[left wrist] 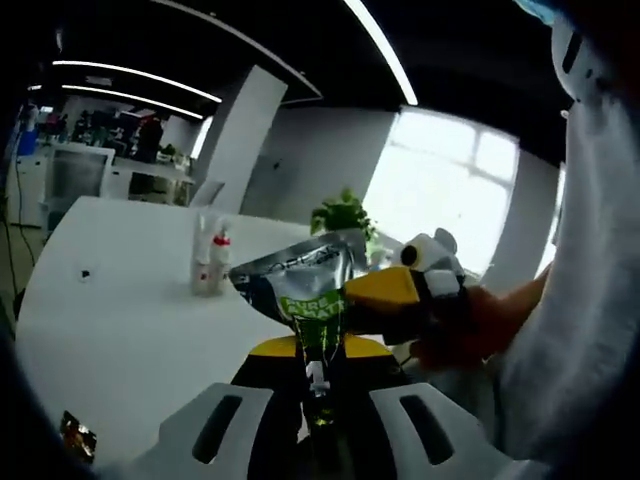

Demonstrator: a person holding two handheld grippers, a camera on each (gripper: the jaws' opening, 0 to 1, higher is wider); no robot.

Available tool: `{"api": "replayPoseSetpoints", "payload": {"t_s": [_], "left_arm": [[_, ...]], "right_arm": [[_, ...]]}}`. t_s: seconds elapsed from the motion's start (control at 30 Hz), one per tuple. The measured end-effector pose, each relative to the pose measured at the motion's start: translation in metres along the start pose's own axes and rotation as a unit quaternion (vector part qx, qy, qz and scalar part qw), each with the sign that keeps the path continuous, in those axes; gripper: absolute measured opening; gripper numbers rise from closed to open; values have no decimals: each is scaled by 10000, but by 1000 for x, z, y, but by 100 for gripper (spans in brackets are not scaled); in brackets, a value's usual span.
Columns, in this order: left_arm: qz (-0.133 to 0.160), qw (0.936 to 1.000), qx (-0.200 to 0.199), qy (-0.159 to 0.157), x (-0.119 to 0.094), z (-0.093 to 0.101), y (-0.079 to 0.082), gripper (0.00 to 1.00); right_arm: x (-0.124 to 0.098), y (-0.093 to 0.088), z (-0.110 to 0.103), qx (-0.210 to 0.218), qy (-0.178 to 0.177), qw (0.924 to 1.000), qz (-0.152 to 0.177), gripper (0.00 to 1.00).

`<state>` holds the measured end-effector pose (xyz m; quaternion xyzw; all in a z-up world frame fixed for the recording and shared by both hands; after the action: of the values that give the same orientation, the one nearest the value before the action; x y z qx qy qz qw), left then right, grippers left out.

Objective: Arrange the skincare products in the storage area until every visible bottle or jar stands upright without overlapping.

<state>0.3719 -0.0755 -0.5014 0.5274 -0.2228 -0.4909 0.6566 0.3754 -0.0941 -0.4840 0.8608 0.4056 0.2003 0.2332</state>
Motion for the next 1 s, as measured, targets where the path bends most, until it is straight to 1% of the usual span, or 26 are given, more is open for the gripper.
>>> {"api": "replayPoseSetpoints", "payload": {"t_s": [0.03, 0.07, 0.1, 0.13, 0.23, 0.33, 0.43, 0.5, 0.53, 0.6, 0.67, 0.8, 0.93, 1.0], "left_arm": [[-23, 10000, 52, 28, 0, 0, -2, 9], [-45, 9998, 174, 43, 0, 1, -3, 9], [-36, 9998, 179, 30, 0, 2, -3, 9], [-57, 9998, 183, -5, 0, 3, -4, 9], [-101, 9990, 437, 27, 1, 5, -7, 10], [-127, 9987, 500, 43, 1, 4, -8, 11], [-92, 9986, 524, 31, 1, 5, -7, 13], [-94, 9983, 570, 63, 0, 3, -7, 15], [-101, 9977, 655, 108, 1, 2, -7, 16], [-110, 9977, 659, 83, 1, 3, -7, 18], [-38, 9976, 680, 84, 2, 3, -5, 20], [123, 9987, 485, 14, -1, 4, 2, 25], [314, 9989, 344, -50, -4, 3, 9, 32], [423, 9990, 146, -73, -6, 1, 14, 35]], "right_arm": [[1, -1, 1, -53, -60, 10000, -49, 11], [1, -1, 0, -55, -36, 10000, -40, 11], [1, -2, 0, -45, -44, 10000, -44, 10], [1, -1, 0, -24, -37, 10000, -31, 10], [0, -3, 4, 114, -82, 9999, -61, 10], [-1, -3, 5, 38, -134, 9998, -131, 8], [0, -3, 4, 55, -99, 9998, -164, 6], [0, -4, 3, 16, -98, 9996, -247, 6], [0, -4, 3, -29, -95, 9994, -320, 5], [-1, -4, 4, -130, -75, 9992, -383, 5], [-3, -2, 2, -109, -25, 9992, -383, 4], [-6, 2, -3, -156, 76, 9989, -439, 3], [-10, 6, -6, -170, 182, 9990, -383, 2], [-12, 8, -7, -179, 206, 9989, -375, 2]]}}
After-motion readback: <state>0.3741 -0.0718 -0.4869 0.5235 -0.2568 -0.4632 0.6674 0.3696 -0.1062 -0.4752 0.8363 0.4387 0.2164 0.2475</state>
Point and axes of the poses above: the point that each gripper's makers call its tool centre point, and the gripper's own axes: x roughly forward along the fingers, z roughly to its right, y roughly out of its top, the point moved 1 cm from there along -x, roughly backward along the fingers, and after that the axes turned 8 degrees about y, right-handed, at the moved point
